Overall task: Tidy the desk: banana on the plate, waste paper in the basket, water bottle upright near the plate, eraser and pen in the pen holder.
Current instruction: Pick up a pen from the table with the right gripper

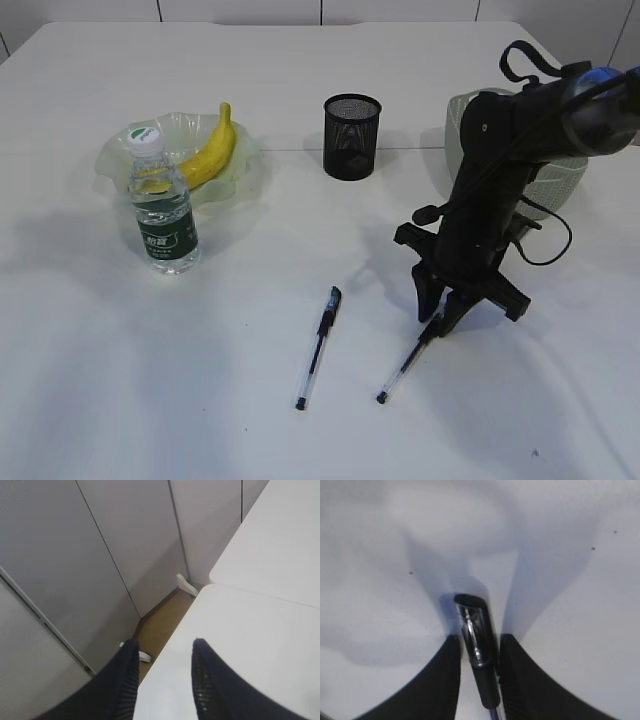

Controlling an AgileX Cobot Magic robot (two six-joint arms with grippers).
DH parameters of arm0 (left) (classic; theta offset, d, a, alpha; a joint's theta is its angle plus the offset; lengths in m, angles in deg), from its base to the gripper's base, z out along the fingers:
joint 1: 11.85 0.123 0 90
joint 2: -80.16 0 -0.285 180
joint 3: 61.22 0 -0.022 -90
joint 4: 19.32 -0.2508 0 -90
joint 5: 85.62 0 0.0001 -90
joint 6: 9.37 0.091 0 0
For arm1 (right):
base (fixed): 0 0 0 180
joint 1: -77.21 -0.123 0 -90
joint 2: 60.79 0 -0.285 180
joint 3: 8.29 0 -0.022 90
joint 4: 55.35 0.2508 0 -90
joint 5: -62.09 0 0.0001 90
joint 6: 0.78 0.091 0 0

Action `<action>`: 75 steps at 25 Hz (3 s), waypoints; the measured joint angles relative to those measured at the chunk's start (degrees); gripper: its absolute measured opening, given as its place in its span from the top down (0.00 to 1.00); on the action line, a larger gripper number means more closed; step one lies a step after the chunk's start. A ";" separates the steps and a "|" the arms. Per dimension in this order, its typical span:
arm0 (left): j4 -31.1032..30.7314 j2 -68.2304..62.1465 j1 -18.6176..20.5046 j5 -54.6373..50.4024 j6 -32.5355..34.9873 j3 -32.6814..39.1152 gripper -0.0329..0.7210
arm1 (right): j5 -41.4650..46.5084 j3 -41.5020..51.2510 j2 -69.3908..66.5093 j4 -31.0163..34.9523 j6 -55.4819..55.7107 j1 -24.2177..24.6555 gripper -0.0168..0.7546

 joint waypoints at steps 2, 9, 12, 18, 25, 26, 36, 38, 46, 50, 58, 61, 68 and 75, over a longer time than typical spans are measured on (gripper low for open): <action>0.00 0.00 0.00 0.00 0.00 0.00 0.63 | -0.04 0.00 0.00 0.00 0.00 0.00 0.72; 0.00 0.00 0.00 0.00 0.00 0.00 0.63 | -0.13 0.00 0.00 -0.08 -0.15 0.00 0.75; 0.00 0.00 0.00 0.00 0.00 0.00 0.63 | -0.13 0.00 0.00 -0.21 -0.15 0.00 0.75; 0.00 0.00 0.00 0.00 0.00 0.00 0.63 | -0.13 0.00 0.00 -0.34 -0.15 0.00 0.76; 0.00 0.00 0.00 0.00 0.00 0.00 0.63 | -0.17 0.00 0.00 -0.45 -0.80 0.00 0.83; 0.00 0.00 0.00 0.00 0.00 0.00 0.63 | -0.17 0.00 0.00 -0.53 -0.80 0.00 0.83; 0.00 0.00 0.00 0.00 0.00 0.00 0.63 | -1.11 -0.17 0.00 -1.88 -3.28 0.00 0.83; 0.00 0.00 0.00 0.00 0.00 0.00 0.63 | -1.50 -0.41 0.00 -2.38 -3.88 0.00 0.83; 0.00 0.00 0.00 0.00 0.00 0.00 0.63 | -4.02 -3.00 -0.54 -4.07 -6.02 0.00 0.83; 0.00 0.00 0.00 0.00 0.00 0.00 0.63 | -5.19 -4.34 -0.54 -5.05 -8.87 0.00 0.83; 0.00 0.00 0.00 0.00 0.00 0.00 0.63 | -6.66 -5.82 -0.54 -9.83 -13.92 0.00 0.83; 0.00 0.00 0.00 0.00 0.00 0.00 0.63 | -7.86 -6.34 -0.54 -11.53 -15.19 0.00 0.83; 0.00 0.00 0.00 0.00 0.00 0.00 0.63 | -14.32 -8.72 -0.54 -16.40 -17.55 0.00 0.84; 0.00 0.00 0.00 0.00 0.00 0.00 0.63 | -19.58 -11.27 -0.54 -23.86 -17.78 0.00 0.84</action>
